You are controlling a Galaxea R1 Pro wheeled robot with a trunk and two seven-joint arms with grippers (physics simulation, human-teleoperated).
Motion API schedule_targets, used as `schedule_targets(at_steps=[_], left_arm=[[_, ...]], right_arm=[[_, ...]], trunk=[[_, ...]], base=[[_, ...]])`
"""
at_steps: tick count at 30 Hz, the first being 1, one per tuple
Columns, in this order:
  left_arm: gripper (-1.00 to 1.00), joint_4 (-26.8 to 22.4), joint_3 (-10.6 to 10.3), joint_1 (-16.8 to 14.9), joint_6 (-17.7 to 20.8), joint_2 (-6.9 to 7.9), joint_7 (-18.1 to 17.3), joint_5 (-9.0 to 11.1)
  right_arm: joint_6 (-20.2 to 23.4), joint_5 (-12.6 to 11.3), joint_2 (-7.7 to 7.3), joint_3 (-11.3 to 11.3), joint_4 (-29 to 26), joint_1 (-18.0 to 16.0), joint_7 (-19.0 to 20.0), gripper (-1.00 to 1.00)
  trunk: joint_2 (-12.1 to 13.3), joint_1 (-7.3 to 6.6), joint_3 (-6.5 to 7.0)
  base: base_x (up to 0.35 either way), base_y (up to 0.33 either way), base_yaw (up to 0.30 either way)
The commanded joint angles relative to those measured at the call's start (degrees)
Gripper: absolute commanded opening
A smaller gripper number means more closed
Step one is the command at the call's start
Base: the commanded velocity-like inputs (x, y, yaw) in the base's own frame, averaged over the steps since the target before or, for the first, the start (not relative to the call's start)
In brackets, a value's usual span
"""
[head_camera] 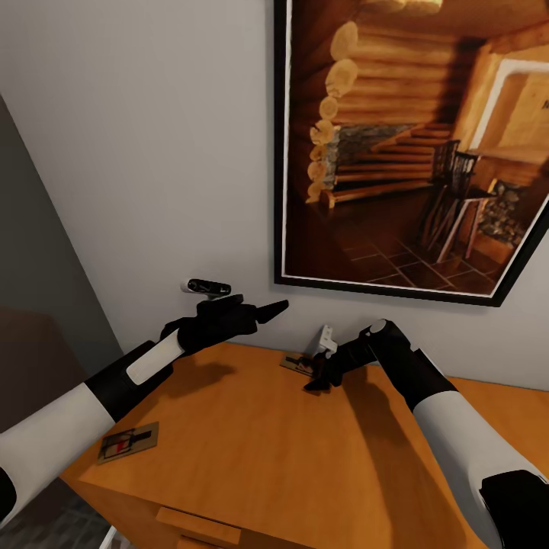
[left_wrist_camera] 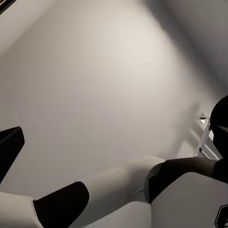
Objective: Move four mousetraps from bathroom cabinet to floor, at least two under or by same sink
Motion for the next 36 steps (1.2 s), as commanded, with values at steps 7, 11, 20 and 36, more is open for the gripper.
schedule_targets(at_steps=[7, 11, 20, 36], left_arm=[[1.0, 0.0, -0.3, -0.1, 0.6, 0.02, -0.1, 0.6], [1.0, 0.0, -0.3, -0.1, 0.6, 0.01, -0.1, 0.6], [1.0, 0.0, -0.3, -0.1, 0.6, 0.03, -0.1, 0.6], [1.0, 0.0, -0.3, -0.1, 0.6, 0.04, -0.1, 0.6]], right_arm=[[1.5, 0.4, -0.04, 0.1, 0.0, -0.1, -1.1, 1.0], [1.5, 0.5, -0.04, 0.1, 0.0, -0.1, -1.2, 1.0], [1.5, 0.6, -0.04, 0.1, 0.0, -0.1, -1.2, 1.0], [1.5, 0.5, -0.04, 0.1, -0.1, -0.1, -1.2, -1.0]], trunk=[[0.0, 0.01, -0.06], [0.0, 0.01, -0.06], [0.0, 0.01, -0.06], [0.0, 0.01, -0.06]], base=[[0.0, 0.0, 0.0], [0.0, 0.0, 0.0], [0.0, 0.0, 0.0], [0.0, 0.0, 0.0]])
